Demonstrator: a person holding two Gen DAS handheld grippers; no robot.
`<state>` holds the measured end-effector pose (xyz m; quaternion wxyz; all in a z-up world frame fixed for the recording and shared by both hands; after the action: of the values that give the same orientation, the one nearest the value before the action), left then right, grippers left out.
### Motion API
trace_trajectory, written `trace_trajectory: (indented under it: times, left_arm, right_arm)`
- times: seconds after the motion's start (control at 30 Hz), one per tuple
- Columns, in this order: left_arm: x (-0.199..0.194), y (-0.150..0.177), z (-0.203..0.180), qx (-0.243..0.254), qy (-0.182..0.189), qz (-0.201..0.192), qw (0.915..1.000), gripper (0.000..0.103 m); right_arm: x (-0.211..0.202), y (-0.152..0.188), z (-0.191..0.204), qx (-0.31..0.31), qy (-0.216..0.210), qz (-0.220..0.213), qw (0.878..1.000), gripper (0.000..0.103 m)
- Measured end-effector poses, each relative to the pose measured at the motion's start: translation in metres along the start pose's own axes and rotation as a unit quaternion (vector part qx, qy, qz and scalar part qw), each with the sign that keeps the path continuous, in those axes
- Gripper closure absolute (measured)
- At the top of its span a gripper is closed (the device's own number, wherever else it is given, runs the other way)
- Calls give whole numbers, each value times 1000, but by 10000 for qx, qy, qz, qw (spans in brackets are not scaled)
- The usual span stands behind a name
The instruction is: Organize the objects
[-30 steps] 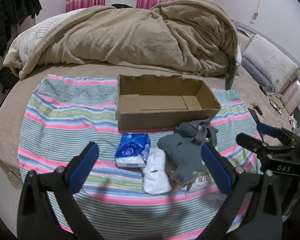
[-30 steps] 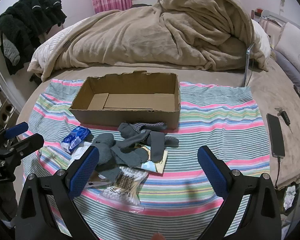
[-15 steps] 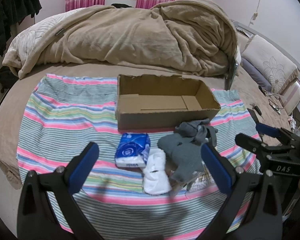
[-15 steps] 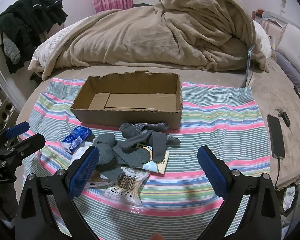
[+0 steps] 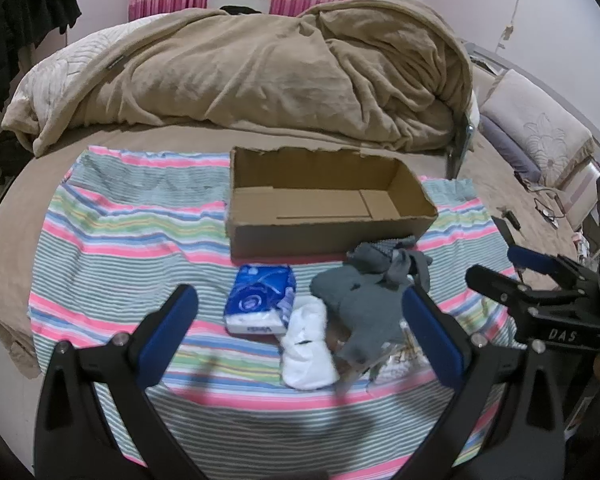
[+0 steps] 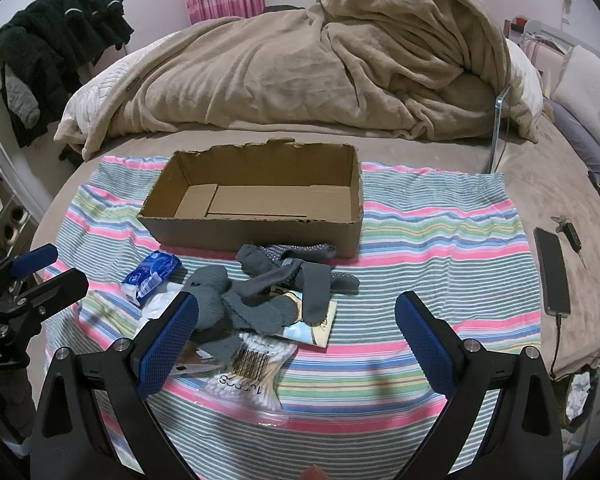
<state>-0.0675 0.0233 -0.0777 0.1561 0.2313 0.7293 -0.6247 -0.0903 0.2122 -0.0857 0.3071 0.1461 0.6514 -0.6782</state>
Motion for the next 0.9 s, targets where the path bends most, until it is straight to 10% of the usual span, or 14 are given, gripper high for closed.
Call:
trace_trajectory:
  times: [0.9]
  left_arm:
    - [79, 41, 37, -154, -211, 796, 9965, 7]
  right_arm:
    - [79, 24, -34, 352, -71, 540, 9979, 9]
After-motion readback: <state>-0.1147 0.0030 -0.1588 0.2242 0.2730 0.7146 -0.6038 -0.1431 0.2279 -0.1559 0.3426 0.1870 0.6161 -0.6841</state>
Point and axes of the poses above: each gripper's, at about its wrist camera, not at the fingertips, and x roughly the way its jaws point, z to its left, y to its underside, the point moved 10 cm from there along x, roughly the way its jaws point, and after that the axes turned 15 degrees about -z, right-handed, at the moved point
